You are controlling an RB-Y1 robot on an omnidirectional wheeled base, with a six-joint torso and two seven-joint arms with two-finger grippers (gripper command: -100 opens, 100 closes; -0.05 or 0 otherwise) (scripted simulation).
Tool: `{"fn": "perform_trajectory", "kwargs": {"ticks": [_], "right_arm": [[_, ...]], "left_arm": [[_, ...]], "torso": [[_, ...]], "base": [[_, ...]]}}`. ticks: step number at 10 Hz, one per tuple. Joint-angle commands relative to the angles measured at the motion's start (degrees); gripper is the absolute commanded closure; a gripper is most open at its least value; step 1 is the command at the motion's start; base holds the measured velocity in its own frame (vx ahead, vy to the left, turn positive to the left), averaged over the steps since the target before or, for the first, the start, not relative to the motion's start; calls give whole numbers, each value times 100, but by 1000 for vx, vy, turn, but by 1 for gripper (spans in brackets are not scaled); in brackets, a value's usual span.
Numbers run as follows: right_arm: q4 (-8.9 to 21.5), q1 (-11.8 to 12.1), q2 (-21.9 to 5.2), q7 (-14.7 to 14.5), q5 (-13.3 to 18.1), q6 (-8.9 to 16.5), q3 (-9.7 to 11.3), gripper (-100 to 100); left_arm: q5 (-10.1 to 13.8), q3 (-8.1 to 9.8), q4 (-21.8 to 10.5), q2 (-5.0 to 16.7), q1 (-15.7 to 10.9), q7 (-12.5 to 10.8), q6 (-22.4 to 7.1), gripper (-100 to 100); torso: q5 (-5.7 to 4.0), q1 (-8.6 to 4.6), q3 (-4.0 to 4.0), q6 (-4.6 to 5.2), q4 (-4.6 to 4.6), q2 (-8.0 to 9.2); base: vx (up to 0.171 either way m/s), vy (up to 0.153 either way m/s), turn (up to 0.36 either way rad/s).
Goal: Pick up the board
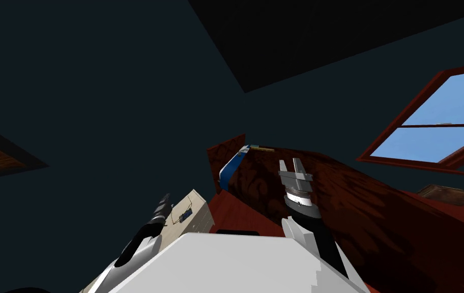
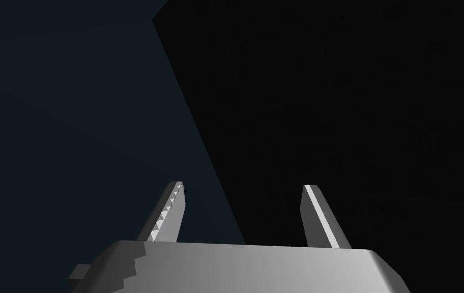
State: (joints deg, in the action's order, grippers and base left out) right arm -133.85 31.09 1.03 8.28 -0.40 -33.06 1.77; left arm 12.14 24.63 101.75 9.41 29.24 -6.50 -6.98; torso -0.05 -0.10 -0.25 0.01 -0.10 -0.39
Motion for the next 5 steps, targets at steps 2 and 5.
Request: {"fn": "perform_trajectory", "kwargs": {"ticks": [2,5], "right_arm": [[0,0,0,0,0,0,0,0],[0,0,0,0,0,0,0,0]], "left_arm": [[68,86,-305,25,-68,-42,-290,-100],[208,211,-728,90,-161,-109,-805,-100]], "torso": [[1,-2,1,-1,0,1],[0,0,3,0,1,6]], "base": [[80,-56,55],[87,-61,53]]}}
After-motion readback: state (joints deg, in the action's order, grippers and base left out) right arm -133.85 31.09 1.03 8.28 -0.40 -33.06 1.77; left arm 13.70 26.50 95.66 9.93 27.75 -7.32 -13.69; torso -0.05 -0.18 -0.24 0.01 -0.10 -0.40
